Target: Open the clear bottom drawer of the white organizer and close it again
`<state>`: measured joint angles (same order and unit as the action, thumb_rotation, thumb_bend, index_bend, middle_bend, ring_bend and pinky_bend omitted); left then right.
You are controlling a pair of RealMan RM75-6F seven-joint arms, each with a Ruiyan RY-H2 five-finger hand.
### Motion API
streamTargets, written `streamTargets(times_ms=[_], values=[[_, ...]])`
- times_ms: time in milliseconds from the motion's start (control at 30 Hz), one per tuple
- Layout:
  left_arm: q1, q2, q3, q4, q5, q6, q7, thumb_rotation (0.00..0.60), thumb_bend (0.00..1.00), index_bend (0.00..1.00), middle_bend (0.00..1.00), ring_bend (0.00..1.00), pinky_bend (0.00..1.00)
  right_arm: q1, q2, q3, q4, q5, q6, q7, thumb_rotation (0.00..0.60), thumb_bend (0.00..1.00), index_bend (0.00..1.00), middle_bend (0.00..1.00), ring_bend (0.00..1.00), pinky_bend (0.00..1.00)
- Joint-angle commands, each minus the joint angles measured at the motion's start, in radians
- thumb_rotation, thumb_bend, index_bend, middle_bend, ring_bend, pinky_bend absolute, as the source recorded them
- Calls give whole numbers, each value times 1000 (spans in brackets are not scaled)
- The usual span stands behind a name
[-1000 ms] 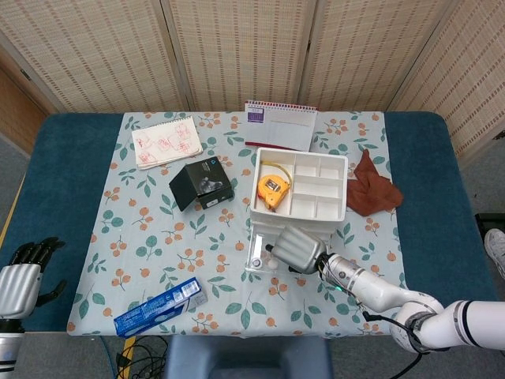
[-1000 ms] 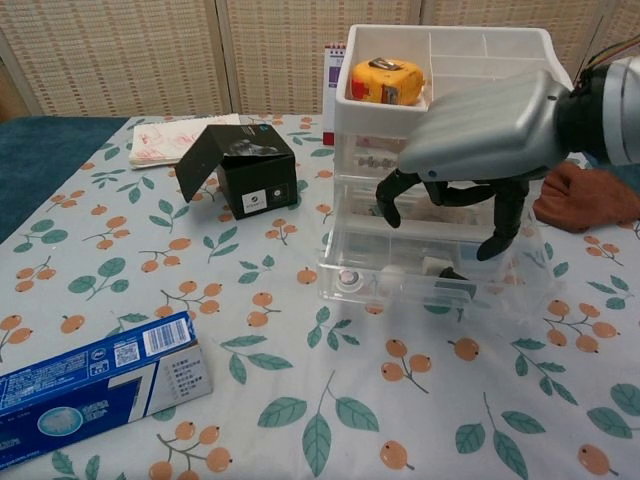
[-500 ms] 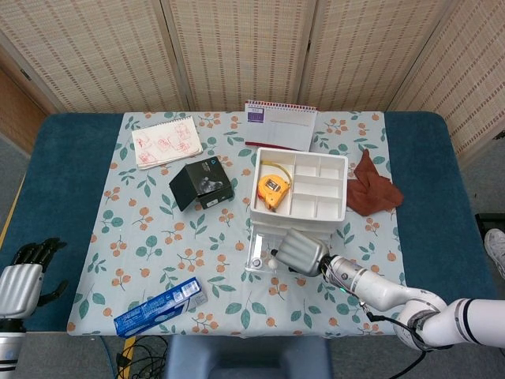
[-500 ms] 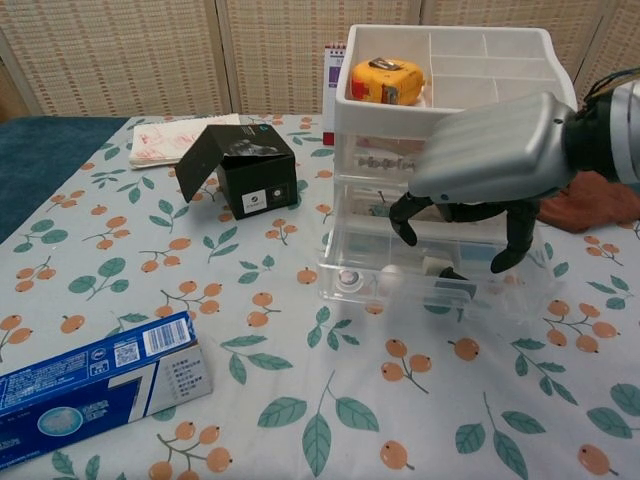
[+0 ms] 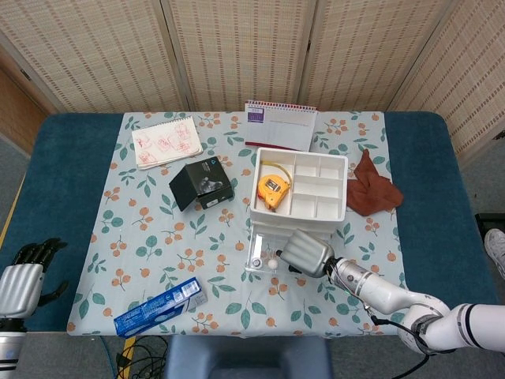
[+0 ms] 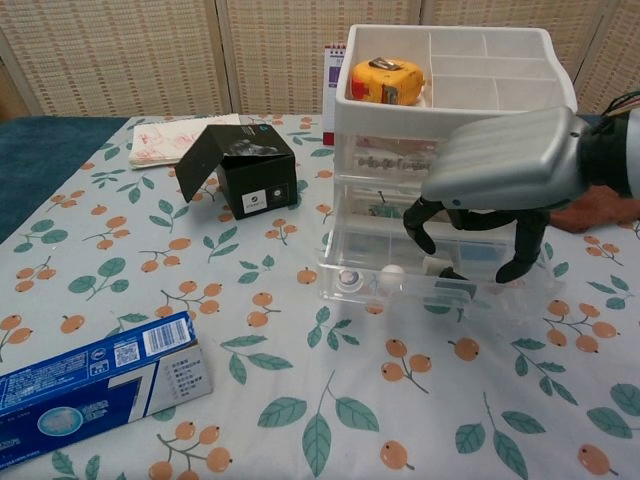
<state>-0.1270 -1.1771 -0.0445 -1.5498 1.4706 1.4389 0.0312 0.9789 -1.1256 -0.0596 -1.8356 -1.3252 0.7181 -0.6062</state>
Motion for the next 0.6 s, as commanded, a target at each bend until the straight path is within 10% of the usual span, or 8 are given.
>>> streamTargets(times_ms=[33, 600], values=[[-1, 0, 0, -1, -1, -1, 1, 600, 244, 217, 191, 205, 149, -8, -2, -1, 8, -10, 4, 10, 600, 53, 397, 919, 1000, 1000], [-9, 3, -4, -14, -10, -15, 21, 600, 244, 217, 191, 204, 149, -71, -65, -6, 119, -155, 58, 166, 600, 53, 422, 920, 1000, 1000]])
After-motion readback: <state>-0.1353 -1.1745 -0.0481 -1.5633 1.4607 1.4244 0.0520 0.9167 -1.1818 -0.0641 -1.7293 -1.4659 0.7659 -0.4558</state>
